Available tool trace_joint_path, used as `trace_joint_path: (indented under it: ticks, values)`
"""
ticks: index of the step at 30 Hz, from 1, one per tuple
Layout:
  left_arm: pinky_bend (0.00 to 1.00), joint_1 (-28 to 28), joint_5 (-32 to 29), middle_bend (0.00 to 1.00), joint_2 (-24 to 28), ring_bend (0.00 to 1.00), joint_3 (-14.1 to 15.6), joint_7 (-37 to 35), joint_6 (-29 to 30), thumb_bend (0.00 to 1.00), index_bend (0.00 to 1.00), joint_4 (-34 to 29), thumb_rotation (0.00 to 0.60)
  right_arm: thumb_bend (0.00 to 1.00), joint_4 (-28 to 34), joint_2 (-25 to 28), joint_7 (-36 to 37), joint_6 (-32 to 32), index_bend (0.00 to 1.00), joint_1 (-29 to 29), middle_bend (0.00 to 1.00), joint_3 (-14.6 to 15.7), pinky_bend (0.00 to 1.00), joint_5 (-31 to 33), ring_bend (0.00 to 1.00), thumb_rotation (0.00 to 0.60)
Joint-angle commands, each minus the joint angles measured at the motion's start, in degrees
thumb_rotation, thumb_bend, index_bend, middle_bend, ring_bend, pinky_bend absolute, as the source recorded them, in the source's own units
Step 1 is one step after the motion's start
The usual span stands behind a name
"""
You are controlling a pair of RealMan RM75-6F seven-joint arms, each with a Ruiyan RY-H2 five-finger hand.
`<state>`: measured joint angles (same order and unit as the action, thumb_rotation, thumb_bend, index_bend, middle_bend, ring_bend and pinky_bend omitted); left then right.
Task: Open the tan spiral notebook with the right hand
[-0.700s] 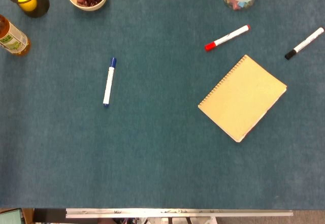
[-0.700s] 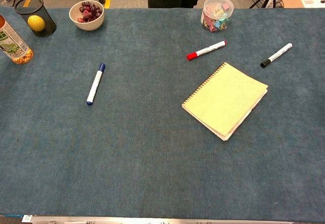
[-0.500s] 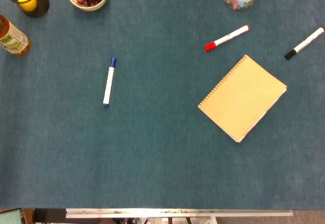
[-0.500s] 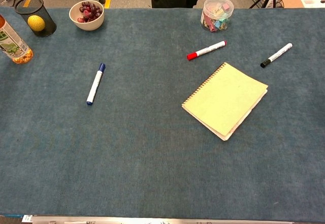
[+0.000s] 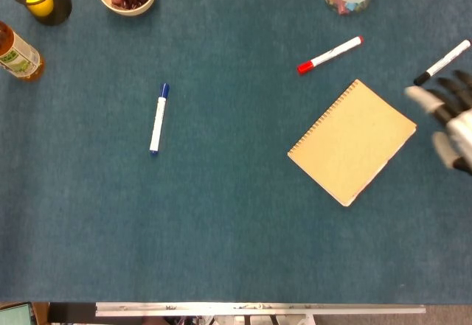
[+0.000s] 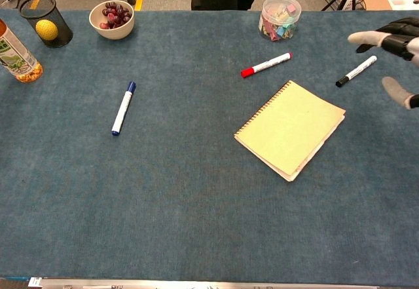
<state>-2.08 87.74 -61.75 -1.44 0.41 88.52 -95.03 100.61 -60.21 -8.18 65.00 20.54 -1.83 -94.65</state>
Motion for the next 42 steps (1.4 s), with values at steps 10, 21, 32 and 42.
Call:
trace_joint_path:
  ticks: [10, 21, 32, 42]
  values:
    - [0.06, 1.04, -0.90, 0.08, -0.10, 0.03, 0.28, -1.28, 0.54, 0.48, 0.14, 0.93, 0.600, 0.68, -4.36, -14.92, -1.27, -18.71, 0.11, 14.40, 0.28, -3.14, 0.06, 6.49, 0.11, 0.600]
    - [0.06, 1.57, -1.64, 0.08, -0.23, 0.03, 0.18, -2.90, 0.60, 0.48, 0.14, 2.45, 0.600, 0.67, -10.30, -22.06, -2.33, -23.35, 0.11, 18.41, 0.28, -1.80, 0.06, 10.38, 0.11, 0.600]
    - [0.06, 1.60, -0.91, 0.08, -0.40, 0.03, 0.37, -3.58, 0.62, 0.48, 0.14, 3.00, 0.600, 0.67, -12.47, -24.21, -2.48, -24.13, 0.11, 19.36, 0.28, 0.14, 0.06, 12.01, 0.11, 0.600]
    - [0.06, 1.75, -1.16, 0.08, -0.71, 0.03, 0.30, -2.91, 0.60, 0.48, 0.14, 3.37, 0.600, 0.67, -13.29, -24.69, -1.30, -24.46, 0.11, 19.94, 0.28, 1.82, 0.06, 12.14, 0.11, 0.600]
